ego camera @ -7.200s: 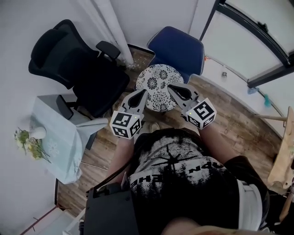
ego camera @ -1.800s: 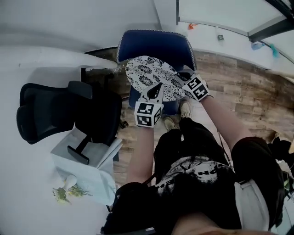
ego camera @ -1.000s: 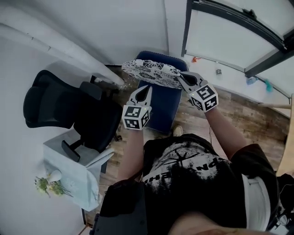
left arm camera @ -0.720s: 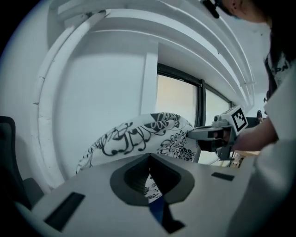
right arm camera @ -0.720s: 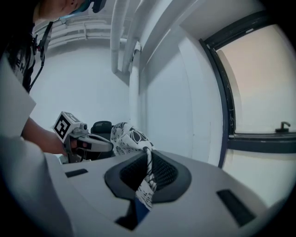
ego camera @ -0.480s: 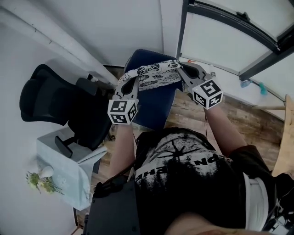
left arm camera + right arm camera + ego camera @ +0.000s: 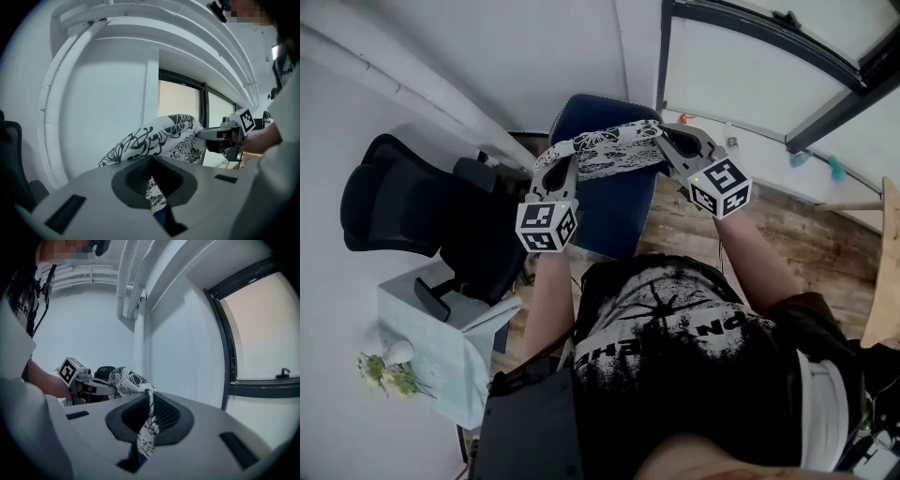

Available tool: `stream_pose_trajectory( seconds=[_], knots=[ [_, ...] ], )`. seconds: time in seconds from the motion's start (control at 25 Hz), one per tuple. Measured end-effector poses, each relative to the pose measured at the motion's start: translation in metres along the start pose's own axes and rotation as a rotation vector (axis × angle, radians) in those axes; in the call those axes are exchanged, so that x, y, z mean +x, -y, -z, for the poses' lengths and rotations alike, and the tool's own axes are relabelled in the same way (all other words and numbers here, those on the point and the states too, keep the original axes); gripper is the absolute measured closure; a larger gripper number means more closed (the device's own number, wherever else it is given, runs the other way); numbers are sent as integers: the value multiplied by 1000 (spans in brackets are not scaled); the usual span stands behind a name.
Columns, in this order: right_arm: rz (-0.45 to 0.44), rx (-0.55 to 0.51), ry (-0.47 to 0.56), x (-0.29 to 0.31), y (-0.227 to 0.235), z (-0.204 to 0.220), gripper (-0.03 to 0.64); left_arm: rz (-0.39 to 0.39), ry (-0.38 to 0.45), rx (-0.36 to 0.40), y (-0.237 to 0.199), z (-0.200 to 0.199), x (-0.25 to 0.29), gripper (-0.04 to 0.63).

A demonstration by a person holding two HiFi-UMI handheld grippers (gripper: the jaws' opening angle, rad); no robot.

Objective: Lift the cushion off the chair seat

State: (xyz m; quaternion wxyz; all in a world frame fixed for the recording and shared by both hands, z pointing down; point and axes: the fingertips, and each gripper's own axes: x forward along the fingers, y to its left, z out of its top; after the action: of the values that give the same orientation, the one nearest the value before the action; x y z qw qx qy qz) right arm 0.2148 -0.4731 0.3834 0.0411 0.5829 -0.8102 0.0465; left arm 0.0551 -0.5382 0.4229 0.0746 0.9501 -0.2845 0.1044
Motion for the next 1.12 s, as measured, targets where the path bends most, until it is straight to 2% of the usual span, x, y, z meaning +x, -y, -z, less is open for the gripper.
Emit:
stream_pose_trajectory(
  seconds=[0.24, 0.68, 1.12],
  knots=[
    [0, 43, -8, -2, 0, 9, 588, 9, -3, -9, 4, 3, 2, 583],
    [2, 23, -27, -5, -6, 17, 589, 13, -10, -26, 6, 8, 3, 583],
    [7, 24, -38, -9, -3, 23, 589, 18, -22, -4, 13, 9, 9, 583]
  ],
)
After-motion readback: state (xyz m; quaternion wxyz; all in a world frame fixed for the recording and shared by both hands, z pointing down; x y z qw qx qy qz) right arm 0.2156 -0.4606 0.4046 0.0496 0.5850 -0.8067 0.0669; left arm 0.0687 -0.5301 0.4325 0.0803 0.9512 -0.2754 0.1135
